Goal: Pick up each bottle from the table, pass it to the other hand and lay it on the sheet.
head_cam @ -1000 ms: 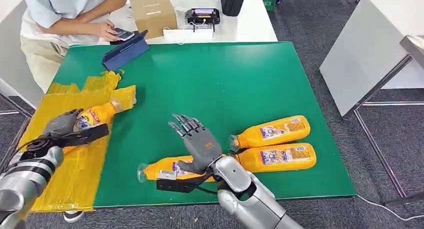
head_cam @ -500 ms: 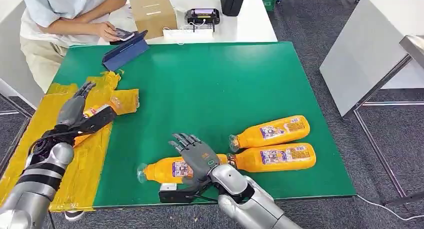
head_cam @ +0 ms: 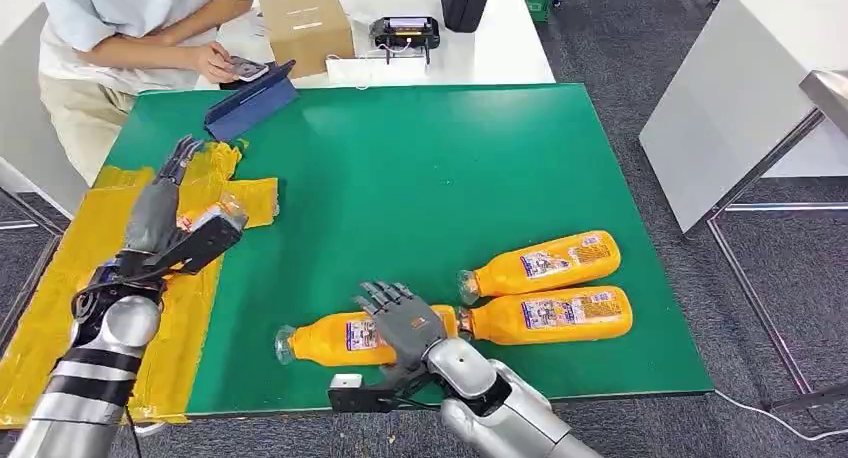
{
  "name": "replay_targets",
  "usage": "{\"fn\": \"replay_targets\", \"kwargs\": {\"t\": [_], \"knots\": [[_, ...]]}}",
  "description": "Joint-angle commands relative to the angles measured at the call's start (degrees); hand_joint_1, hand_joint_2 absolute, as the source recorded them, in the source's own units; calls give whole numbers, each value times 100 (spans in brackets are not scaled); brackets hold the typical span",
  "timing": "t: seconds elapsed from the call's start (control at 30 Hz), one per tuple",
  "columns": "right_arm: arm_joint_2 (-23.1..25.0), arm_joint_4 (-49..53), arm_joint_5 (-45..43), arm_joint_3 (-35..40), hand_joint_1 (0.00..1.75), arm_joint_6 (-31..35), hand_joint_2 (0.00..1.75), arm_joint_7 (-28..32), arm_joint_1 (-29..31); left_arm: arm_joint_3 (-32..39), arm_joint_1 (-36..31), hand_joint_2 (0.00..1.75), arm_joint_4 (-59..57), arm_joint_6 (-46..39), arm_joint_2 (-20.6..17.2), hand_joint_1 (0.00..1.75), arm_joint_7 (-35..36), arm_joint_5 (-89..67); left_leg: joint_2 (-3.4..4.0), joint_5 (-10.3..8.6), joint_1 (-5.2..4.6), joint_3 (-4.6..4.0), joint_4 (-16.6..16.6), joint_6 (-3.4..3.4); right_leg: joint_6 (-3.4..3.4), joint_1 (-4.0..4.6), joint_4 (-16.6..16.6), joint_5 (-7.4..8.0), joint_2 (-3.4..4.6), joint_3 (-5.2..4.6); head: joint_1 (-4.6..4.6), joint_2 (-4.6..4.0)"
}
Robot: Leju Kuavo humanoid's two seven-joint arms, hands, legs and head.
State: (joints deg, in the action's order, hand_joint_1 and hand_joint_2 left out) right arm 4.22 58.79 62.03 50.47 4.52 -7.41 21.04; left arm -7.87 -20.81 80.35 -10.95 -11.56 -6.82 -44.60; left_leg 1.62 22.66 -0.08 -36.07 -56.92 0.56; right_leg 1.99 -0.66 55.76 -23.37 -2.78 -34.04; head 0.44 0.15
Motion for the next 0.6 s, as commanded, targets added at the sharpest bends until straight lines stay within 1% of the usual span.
{"fn": "replay_targets", "kwargs": {"t": [0.03,0.1,0.13,0.17,0.27,0.3,0.37,0.43,0.53,0.57,0.6], "knots": [[94,-1479,292,-33,0,40,175,-500,362,-303,471,175,1383,-28,384,0,-248,467,-19,13,10,31,-1,-5,-6,4,-6,-13,16,38,0,0],[124,-1613,285,-85,0,60,175,-476,387,-362,511,175,1471,-3,392,0,-282,548,-19,13,10,37,2,-5,-7,4,-10,-12,19,43,0,0],[124,-1613,285,-85,0,60,175,-476,387,-362,511,175,1471,-3,392,0,-282,548,-18,4,7,24,5,-4,-5,3,-10,-6,8,29,-2,0],[124,-1613,285,-85,0,60,175,-476,387,-362,511,175,1471,-3,392,0,-282,548,-24,10,12,34,0,-5,-7,7,-9,-10,11,41,0,0],[124,-1613,285,-85,0,60,175,-476,387,-362,511,175,1471,-3,392,0,-282,548,-13,0,6,24,5,-3,-4,3,-8,-3,4,22,-2,0],[133,-1621,288,-91,0,61,175,-474,389,-350,492,175,1439,2,383,0,-280,561,-23,3,11,37,6,-4,-6,5,-11,-7,7,39,-2,0],[133,-1621,288,-91,0,61,175,-474,389,-350,492,175,1439,2,383,0,-280,561,-13,-1,8,33,6,-3,-5,3,-8,-2,4,30,-2,0],[133,-1621,288,-91,0,61,175,-474,389,-350,492,175,1439,2,383,0,-280,561,-19,0,11,43,5,-4,-6,5,-9,-3,3,41,0,0],[197,-1885,292,-223,0,-31,175,-523,425,-395,683,175,1725,-52,497,0,-583,955,-18,-3,10,48,8,-5,-7,4,-12,0,6,46,-2,0],[212,-1959,309,-239,10,-19,175,-535,441,-420,728,175,1796,-44,511,0,-631,1032,-26,1,14,56,5,-7,-9,6,-13,-4,11,56,-2,0],[235,-2069,305,-276,96,35,175,-495,456,-477,824,175,1954,-58,525,0,-693,1116,-20,-2,11,56,9,-5,-8,4,-15,0,10,54,-2,0]]}}
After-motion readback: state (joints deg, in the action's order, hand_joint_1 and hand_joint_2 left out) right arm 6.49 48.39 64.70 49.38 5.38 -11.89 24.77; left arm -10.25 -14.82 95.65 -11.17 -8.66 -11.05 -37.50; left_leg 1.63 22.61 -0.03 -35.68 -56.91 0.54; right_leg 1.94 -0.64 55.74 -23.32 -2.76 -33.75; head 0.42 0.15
